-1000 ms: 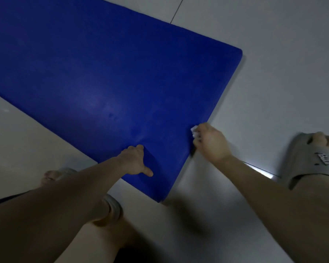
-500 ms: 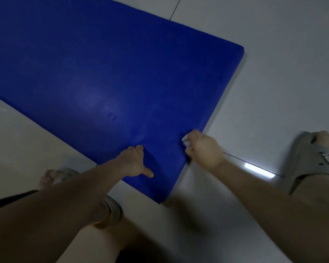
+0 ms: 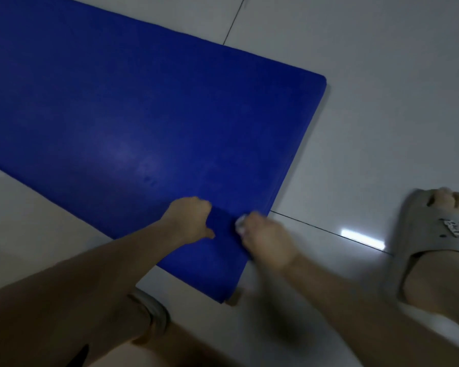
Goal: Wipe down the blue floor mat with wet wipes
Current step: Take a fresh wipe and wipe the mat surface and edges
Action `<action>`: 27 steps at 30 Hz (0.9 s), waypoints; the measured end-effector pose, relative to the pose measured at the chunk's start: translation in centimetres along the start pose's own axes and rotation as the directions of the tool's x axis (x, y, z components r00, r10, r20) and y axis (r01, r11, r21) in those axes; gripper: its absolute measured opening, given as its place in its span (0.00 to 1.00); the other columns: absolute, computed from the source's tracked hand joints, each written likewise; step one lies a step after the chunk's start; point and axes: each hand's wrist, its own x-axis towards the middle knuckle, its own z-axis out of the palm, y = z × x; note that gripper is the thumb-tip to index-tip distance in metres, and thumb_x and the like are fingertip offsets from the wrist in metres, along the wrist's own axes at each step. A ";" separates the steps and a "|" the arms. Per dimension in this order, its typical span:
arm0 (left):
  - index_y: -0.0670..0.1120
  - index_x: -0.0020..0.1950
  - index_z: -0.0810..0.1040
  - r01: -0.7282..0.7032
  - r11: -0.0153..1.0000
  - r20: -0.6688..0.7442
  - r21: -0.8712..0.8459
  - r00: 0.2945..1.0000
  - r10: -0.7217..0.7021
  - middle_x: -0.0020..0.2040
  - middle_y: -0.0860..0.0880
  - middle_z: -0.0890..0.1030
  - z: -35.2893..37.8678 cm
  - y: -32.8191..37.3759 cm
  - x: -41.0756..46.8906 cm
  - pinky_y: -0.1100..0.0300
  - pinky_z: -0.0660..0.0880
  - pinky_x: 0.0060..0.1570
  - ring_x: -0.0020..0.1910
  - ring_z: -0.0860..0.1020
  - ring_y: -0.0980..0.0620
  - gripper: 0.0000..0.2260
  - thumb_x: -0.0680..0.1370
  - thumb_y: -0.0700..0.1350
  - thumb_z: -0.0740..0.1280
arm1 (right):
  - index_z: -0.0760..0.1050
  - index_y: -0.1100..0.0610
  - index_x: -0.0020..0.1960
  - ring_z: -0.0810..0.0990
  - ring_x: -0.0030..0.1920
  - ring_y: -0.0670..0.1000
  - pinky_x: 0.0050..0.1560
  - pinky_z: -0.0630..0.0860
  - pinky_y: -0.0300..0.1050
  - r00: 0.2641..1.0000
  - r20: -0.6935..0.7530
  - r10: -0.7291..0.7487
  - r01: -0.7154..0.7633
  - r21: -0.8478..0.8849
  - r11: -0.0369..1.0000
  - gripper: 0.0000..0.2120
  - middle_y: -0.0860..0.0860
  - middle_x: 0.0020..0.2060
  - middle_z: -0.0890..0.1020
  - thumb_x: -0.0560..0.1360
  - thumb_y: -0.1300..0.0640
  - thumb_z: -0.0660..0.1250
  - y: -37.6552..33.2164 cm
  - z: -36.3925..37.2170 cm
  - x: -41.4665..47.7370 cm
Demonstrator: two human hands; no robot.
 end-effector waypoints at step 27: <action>0.47 0.72 0.65 -0.028 0.997 0.175 -0.074 0.984 0.040 0.66 0.46 0.69 -4.8 1.9 8.3 0.54 0.79 0.52 0.56 0.73 0.48 0.47 0.61 0.59 0.84 | 0.78 0.57 0.53 0.80 0.40 0.56 0.41 0.80 0.53 0.914 -0.070 0.399 -0.379 0.194 0.905 0.08 0.55 0.46 0.81 0.78 0.57 0.61 1.5 -0.2 1.5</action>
